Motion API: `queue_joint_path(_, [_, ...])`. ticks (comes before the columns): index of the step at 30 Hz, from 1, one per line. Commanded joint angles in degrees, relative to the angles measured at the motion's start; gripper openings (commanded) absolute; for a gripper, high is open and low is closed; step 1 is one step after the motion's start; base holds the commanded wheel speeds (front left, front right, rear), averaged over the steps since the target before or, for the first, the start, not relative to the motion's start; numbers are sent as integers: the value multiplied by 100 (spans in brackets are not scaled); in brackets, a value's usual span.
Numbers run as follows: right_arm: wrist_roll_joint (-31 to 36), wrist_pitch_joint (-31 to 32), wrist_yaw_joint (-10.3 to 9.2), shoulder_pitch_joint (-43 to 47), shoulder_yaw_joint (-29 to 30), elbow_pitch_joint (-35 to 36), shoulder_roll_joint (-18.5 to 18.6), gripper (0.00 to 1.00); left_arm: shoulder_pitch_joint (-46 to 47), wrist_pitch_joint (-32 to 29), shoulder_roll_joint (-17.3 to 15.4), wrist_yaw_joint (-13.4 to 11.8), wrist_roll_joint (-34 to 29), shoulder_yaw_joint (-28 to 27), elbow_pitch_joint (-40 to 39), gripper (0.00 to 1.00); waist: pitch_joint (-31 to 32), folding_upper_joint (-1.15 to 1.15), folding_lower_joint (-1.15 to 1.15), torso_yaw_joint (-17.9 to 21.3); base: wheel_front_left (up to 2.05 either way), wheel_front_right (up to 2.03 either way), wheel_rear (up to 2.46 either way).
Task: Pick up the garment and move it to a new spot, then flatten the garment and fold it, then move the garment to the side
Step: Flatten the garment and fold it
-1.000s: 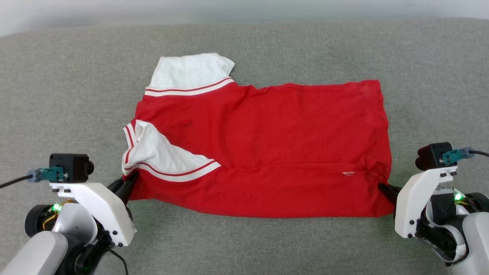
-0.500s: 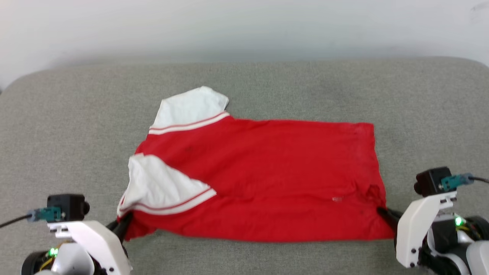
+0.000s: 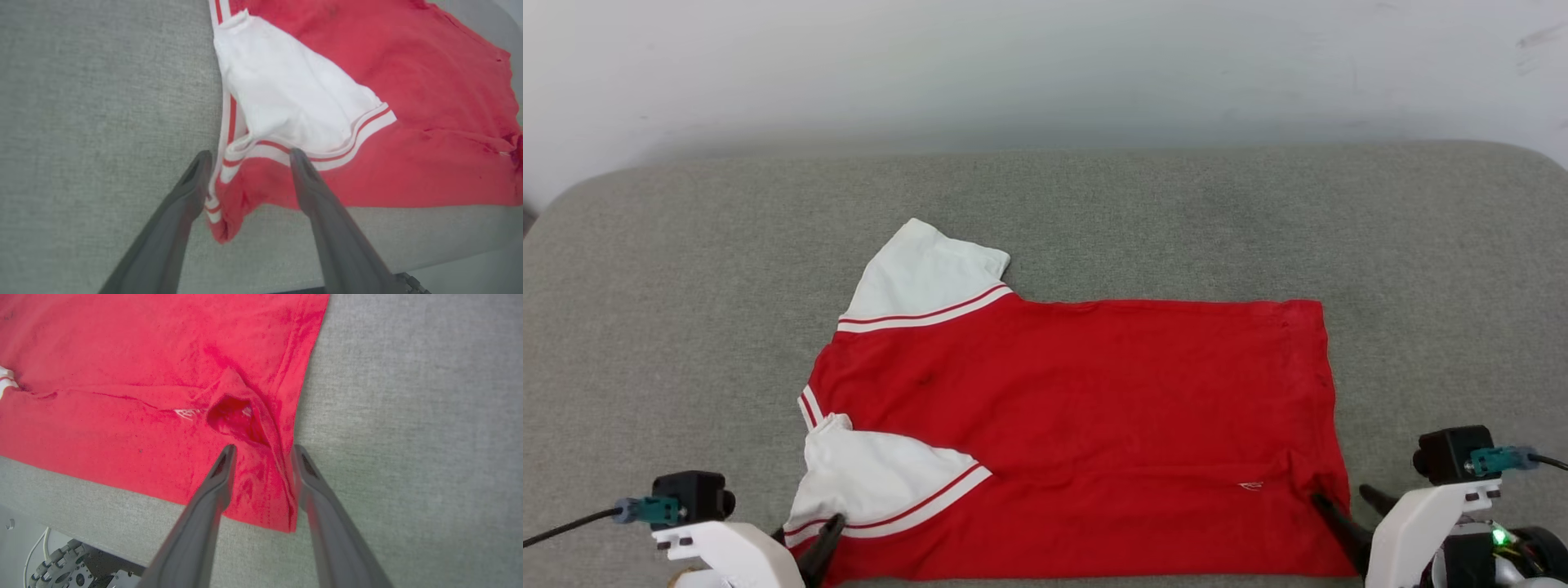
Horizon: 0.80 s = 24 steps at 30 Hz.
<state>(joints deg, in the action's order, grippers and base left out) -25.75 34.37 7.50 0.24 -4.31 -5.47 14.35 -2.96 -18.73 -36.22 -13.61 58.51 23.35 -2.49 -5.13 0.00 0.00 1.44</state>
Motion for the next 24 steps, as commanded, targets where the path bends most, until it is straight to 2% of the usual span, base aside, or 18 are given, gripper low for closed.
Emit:
queue_joint_path(1, [61, -397, -2, -64, -36, 54, 36, 100, 166, 187, 33, 42, -97, -68, 56, 100, -7, 0, 0, 30, 0, 0, 0])
queue_joint_path(7, [422, -1823, -2, -234, -9, 356, -99, 100, 491, 790, 22, -7, -496, -248, 85, 100, 33, 0, 0, 199, 0, 0, 0])
queue_joint_path(11, [747, -2470, -2, -356, 65, 551, -279, 100, 832, 1150, 65, -51, -821, -278, 20, 100, 16, 0, 0, 322, 0, 0, 0])
queue_joint_path(17, [1171, -3037, -2, -612, 90, 903, -566, 100, 1612, 1426, 125, -59, -1221, -284, 113, 100, -325, 0, 0, 500, 0, 0, 0])
queue_joint_path(24, [1298, -3233, -2, -1051, 146, 1310, -773, 100, 2826, 1165, -43, 110, -1311, -408, 303, 100, -1247, 0, 0, 710, 0, 0, 0])
